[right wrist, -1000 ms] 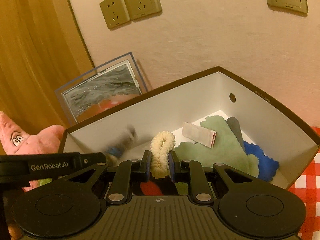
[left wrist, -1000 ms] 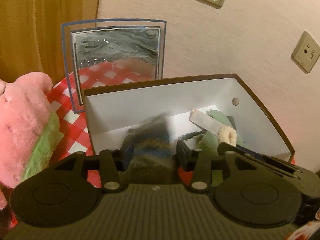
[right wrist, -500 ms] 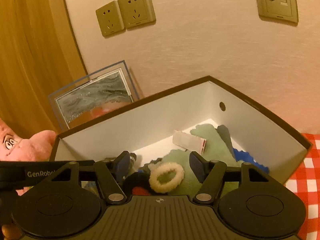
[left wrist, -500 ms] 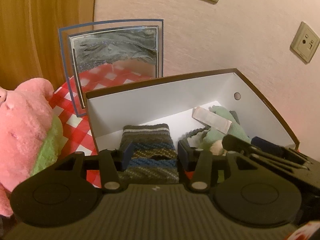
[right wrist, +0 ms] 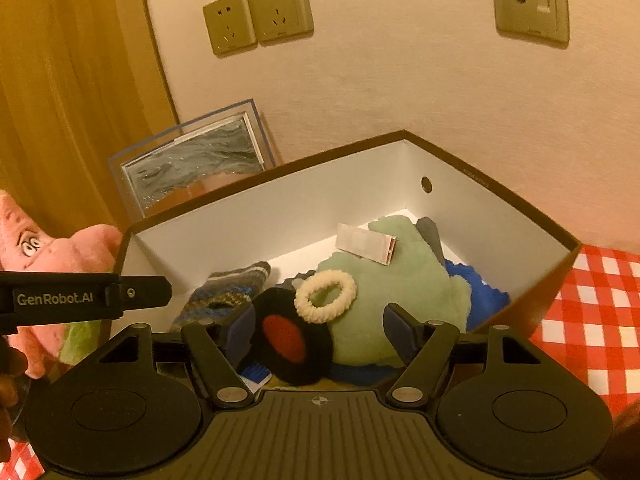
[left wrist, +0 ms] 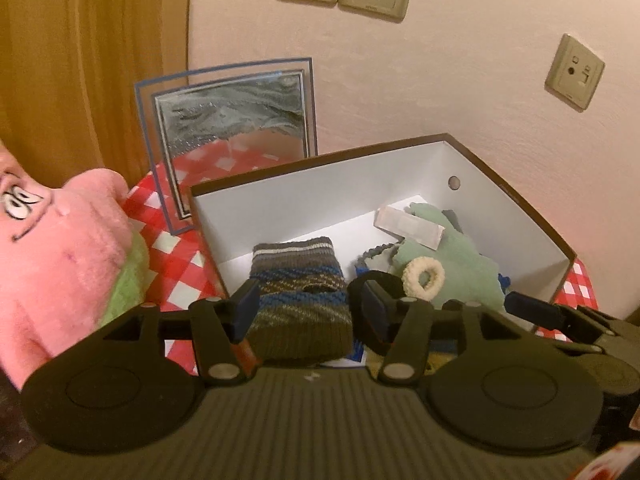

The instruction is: Organize soft objects

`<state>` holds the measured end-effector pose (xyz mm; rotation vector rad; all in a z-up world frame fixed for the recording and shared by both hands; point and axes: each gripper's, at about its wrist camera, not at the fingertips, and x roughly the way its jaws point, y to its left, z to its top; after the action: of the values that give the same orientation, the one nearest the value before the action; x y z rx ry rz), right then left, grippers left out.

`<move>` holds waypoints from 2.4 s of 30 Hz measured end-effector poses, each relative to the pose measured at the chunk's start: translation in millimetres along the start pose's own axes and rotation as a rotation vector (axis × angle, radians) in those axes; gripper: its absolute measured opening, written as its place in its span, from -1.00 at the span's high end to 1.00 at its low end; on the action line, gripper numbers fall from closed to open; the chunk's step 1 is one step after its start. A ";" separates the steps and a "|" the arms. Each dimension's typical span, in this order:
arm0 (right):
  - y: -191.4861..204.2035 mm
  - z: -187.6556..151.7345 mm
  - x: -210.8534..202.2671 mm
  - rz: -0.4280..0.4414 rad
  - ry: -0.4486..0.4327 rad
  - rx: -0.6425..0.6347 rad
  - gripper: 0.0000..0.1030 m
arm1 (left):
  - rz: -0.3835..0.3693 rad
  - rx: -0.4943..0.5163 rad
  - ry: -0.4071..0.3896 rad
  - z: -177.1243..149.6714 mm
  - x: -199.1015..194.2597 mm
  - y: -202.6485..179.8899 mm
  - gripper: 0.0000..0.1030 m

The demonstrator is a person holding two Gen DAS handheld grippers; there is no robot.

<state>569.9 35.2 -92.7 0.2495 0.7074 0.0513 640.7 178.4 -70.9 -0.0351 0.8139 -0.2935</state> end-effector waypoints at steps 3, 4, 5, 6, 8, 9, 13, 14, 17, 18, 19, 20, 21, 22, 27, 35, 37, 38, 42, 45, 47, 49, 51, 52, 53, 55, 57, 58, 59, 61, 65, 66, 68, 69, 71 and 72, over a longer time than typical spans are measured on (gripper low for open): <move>2.8 -2.7 -14.0 0.011 -0.010 0.000 -0.40 | 0.011 0.006 -0.017 -3.5 -15.2 -1.9 -0.05; 4.4 -3.6 -19.0 0.014 -0.015 -0.002 -0.40 | 0.014 0.008 -0.024 -4.6 -20.7 -2.7 -0.06; 6.7 -5.2 -25.5 0.020 -0.021 -0.006 -0.41 | 0.016 0.010 -0.030 -5.7 -26.5 -3.4 -0.06; 8.3 -6.7 -30.9 0.025 -0.024 -0.009 -0.41 | 0.017 0.012 -0.036 -7.2 -32.6 -4.2 -0.06; 11.3 -9.4 -41.0 0.035 -0.030 -0.010 -0.42 | 0.025 0.020 -0.044 -10.1 -44.7 -6.3 -0.07; 12.7 -11.3 -47.4 0.043 -0.033 -0.010 -0.42 | 0.030 0.025 -0.050 -12.1 -51.5 -7.3 -0.08; 17.4 -17.1 -70.9 0.063 -0.047 0.001 -0.43 | 0.039 0.043 -0.064 -21.5 -77.8 -10.5 -0.10; 18.1 -19.0 -77.3 0.069 -0.050 0.002 -0.43 | 0.041 0.046 -0.068 -23.9 -84.1 -11.0 -0.10; 20.3 -25.9 -98.3 0.080 -0.061 0.002 -0.43 | 0.041 0.050 -0.084 -33.4 -105.0 -12.4 -0.11; 20.8 -28.9 -105.7 0.082 -0.063 0.002 -0.43 | 0.038 0.049 -0.088 -37.0 -111.4 -12.9 -0.11; 21.0 -32.2 -113.4 0.084 -0.067 -0.001 -0.44 | 0.036 0.048 -0.091 -41.5 -118.4 -13.4 -0.11; 21.0 -35.7 -121.2 0.086 -0.071 -0.002 -0.44 | 0.033 0.048 -0.095 -46.1 -125.1 -13.9 -0.11; 20.7 -39.8 -129.5 0.086 -0.075 -0.003 -0.44 | 0.032 0.050 -0.098 -51.3 -132.4 -14.2 -0.11; 19.8 -44.2 -138.0 0.086 -0.079 -0.006 -0.44 | 0.034 0.051 -0.101 -55.9 -138.4 -14.9 -0.11; 15.2 -68.2 -178.3 0.077 -0.086 0.001 -0.44 | 0.026 0.057 -0.111 -83.0 -171.1 -18.3 -0.11; 2.5 -97.3 -238.1 0.063 -0.090 0.002 -0.44 | 0.027 0.099 -0.103 -128.3 -219.1 -38.8 -0.11; -1.4 -103.3 -251.4 0.063 -0.081 0.000 -0.44 | 0.030 0.094 -0.094 -138.8 -231.3 -44.8 -0.11; -3.3 -106.2 -257.0 0.065 -0.076 -0.003 -0.44 | 0.032 0.091 -0.092 -144.4 -237.9 -48.1 -0.11; -14.7 -119.3 -282.7 0.088 -0.064 -0.028 -0.44 | 0.059 0.077 -0.085 -167.1 -261.0 -62.6 -0.11; -25.5 -129.8 -300.9 0.112 -0.055 -0.046 -0.44 | 0.088 0.063 -0.081 -186.8 -278.4 -77.1 -0.11; -33.6 -137.3 -313.6 0.131 -0.047 -0.055 -0.44 | 0.107 0.050 -0.078 -201.7 -290.7 -89.4 -0.11; -43.1 -146.6 -328.1 0.150 -0.033 -0.064 -0.44 | 0.124 0.038 -0.075 -216.2 -302.0 -102.6 -0.11; -51.9 -157.3 -342.5 0.177 -0.022 -0.081 -0.44 | 0.143 0.023 -0.074 -232.0 -313.8 -117.2 -0.11; -56.7 -162.7 -350.1 0.189 -0.018 -0.093 -0.44 | 0.155 0.014 -0.071 -240.4 -319.5 -125.1 -0.11; -61.9 -167.8 -357.7 0.201 -0.015 -0.103 -0.44 | 0.166 0.006 -0.070 -247.9 -324.4 -132.2 -0.11; -71.2 -178.3 -372.2 0.220 -0.010 -0.118 -0.44 | 0.189 -0.014 -0.070 -264.4 -336.4 -149.0 -0.11; -82.2 -188.5 -387.4 0.240 -0.002 -0.132 -0.44 | 0.211 -0.031 -0.072 -281.5 -349.6 -166.8 -0.11; -87.2 -194.0 -395.1 0.248 0.003 -0.141 -0.44 | 0.222 -0.038 -0.073 -289.9 -355.9 -176.2 -0.11; -92.6 -199.0 -402.5 0.254 0.008 -0.149 -0.44 | 0.231 -0.045 -0.075 -298.5 -362.5 -185.5 -0.11; -104.0 -208.5 -417.8 0.272 0.015 -0.162 -0.44 | 0.247 -0.057 -0.080 -313.5 -374.4 -202.4 -0.11; -123.5 -225.6 -447.0 0.295 0.030 -0.181 -0.44 | 0.265 -0.089 -0.079 -342.9 -396.2 -234.5 -0.11; -126.8 -228.8 -453.0 0.301 0.036 -0.183 -0.44 | 0.263 -0.093 -0.074 -349.2 -400.9 -242.1 -0.11; -133.1 -234.8 -465.6 0.312 0.045 -0.191 -0.44 | 0.266 -0.098 -0.064 -359.4 -408.9 -254.0 -0.11; -136.3 -238.0 -471.8 0.317 0.045 -0.194 -0.44 | 0.271 -0.099 -0.061 -364.0 -412.9 -259.7 -0.11; -140.8 -241.4 -479.2 0.319 0.050 -0.191 -0.44 | 0.274 -0.100 -0.051 -372.4 -419.7 -269.5 -0.11; -143.4 -244.1 -482.8 0.319 0.056 -0.187 -0.44 | 0.273 -0.097 -0.045 -375.8 -422.2 -273.2 -0.11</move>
<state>39.1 -115.9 1.1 0.1801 0.7084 0.4282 29.2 61.6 9.7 -0.0214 0.7770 0.0045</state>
